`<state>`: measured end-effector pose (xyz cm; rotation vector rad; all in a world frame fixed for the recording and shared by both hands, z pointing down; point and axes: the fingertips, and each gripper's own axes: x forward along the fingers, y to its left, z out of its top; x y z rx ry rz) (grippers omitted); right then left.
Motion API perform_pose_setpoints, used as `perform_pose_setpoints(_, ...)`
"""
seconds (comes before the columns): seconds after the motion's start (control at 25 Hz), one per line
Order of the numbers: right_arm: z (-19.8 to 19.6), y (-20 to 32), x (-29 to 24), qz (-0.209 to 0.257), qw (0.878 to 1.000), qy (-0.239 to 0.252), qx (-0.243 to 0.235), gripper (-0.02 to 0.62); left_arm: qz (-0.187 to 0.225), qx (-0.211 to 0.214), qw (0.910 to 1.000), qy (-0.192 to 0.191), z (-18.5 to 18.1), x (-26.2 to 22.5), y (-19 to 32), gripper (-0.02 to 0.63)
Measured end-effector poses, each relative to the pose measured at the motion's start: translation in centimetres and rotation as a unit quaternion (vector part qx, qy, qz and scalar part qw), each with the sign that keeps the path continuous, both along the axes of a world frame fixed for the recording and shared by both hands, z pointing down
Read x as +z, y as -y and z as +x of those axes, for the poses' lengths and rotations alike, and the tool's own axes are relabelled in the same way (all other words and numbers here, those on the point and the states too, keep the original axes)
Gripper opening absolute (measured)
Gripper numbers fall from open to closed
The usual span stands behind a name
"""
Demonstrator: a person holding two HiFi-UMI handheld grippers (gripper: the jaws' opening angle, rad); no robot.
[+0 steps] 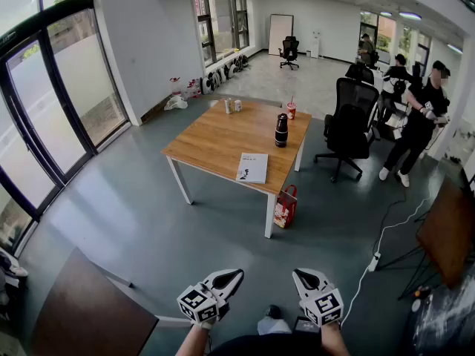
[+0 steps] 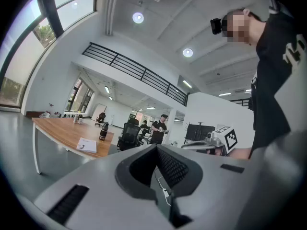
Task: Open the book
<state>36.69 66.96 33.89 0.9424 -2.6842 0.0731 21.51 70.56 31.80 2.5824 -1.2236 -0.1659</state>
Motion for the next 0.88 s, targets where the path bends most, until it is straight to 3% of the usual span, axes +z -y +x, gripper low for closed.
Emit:
perform_pose_setpoints(0.56, 5.3, 12.2, 0.0, -0.011, 0.999, 0.038, 0.009, -0.011, 0.008, 0.001, 0.9996, 0.028, 4.9, -1.1, 12.0, 0.006)
perform_pose_setpoints(0.88, 4.0, 14.3, 1.3, -0.049, 0.997, 0.050, -0.020, -0.011, -0.017, -0.019, 0.9993, 0.028, 4.2, 0.1, 13.8, 0.006)
